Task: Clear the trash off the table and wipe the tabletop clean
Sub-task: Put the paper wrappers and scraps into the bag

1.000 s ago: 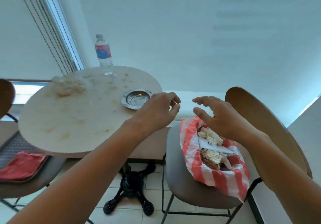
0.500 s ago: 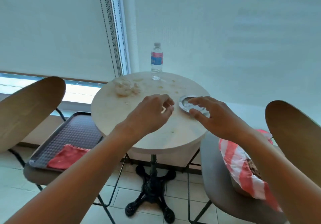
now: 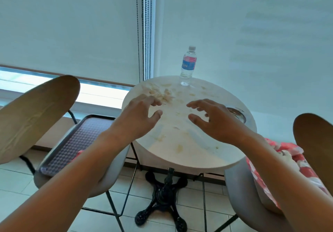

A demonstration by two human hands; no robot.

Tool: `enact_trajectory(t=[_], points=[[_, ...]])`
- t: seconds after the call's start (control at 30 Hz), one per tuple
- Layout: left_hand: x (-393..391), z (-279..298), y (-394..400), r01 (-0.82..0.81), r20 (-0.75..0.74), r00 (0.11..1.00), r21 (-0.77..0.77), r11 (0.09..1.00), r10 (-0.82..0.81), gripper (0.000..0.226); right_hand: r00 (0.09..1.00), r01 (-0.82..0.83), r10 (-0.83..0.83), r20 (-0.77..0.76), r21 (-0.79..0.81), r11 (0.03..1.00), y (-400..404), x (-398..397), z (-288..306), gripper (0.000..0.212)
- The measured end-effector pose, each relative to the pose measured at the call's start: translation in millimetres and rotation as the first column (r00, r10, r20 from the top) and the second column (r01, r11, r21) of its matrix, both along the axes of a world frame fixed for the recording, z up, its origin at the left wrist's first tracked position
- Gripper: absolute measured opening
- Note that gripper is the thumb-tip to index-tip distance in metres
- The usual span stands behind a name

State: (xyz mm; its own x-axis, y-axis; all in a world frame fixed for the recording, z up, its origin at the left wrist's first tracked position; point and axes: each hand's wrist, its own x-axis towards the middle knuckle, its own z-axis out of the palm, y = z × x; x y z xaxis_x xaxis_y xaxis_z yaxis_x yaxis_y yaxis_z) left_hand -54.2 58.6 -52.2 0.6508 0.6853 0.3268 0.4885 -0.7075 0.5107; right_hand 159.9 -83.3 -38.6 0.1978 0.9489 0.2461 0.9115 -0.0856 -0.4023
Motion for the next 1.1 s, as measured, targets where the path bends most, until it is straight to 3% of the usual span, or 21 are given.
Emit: enact_trajectory(t=[0.43,0.7,0.87,1.1], points=[[21.0,-13.2,83.2,-0.063,-0.094,0.993,0.029,0.998,0.066,0.072,0.988,-0.144,0.147,0.050,-0.068,0.987,109.6,38.9,-10.2,0.040],[62.3,-21.8,138.8,0.016,-0.343,0.939,0.053,0.998,0.003,0.097,0.958,-0.265,0.279,0.070,-0.165,0.950,171.0,67.1,-23.5,0.047],[77.1,-27.4,157.4,0.032,-0.425,0.905,0.010,0.999,-0.025,0.098,0.936,-0.324,0.341,0.084,-0.167,0.931,189.4,72.3,-30.5,0.043],[78.3,-27.1,165.7,0.097,-0.409,0.909,0.032,0.995,-0.075,0.071,0.940,-0.328,0.339,0.043,-0.173,0.929,198.0,70.0,-34.6,0.031]])
